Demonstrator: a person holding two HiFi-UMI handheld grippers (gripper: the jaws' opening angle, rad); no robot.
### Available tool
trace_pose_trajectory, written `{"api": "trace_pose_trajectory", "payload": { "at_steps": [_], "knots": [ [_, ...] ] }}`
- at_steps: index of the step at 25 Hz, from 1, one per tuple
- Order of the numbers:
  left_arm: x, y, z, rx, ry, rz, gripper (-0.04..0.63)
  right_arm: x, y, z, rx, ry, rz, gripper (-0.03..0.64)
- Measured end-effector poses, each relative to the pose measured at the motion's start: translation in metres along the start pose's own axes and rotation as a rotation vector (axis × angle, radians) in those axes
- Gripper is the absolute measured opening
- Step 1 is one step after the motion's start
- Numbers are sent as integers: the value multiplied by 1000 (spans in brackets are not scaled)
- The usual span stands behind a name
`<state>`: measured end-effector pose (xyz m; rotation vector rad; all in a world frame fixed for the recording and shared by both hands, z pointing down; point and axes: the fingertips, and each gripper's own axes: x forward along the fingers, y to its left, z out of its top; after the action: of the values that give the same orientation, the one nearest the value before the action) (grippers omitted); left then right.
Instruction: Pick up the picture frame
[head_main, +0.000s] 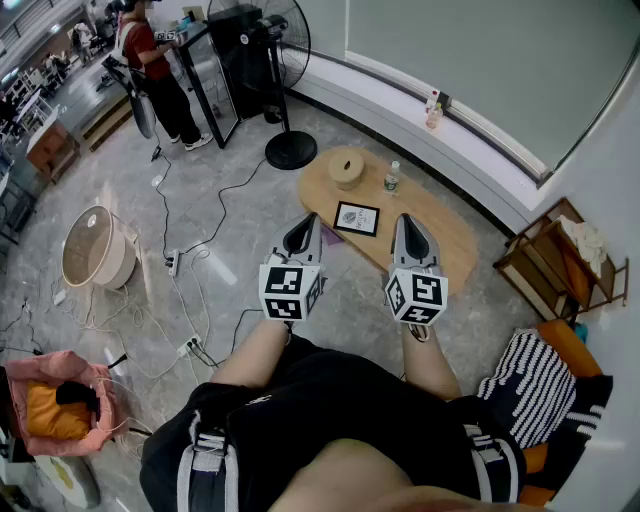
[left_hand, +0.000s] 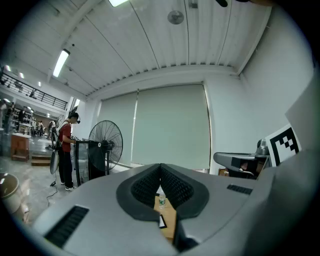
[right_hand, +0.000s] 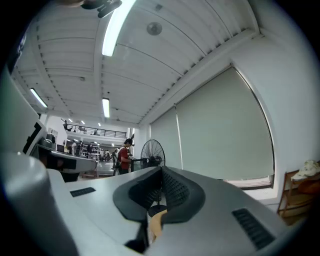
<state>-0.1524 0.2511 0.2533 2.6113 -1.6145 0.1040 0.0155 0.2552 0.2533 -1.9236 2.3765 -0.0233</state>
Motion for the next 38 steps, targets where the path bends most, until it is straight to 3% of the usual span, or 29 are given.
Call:
{"api": "trace_pose_trajectory", "payload": {
  "at_steps": [23, 38],
  "knots": [
    [22, -53, -7, -8, 3, 50, 21, -9, -58, -11, 27, 21, 54, 17],
    [88, -36, -26, -13, 13, 25, 21, 41, -88, -37, 33, 33, 15, 17]
  ]
}}
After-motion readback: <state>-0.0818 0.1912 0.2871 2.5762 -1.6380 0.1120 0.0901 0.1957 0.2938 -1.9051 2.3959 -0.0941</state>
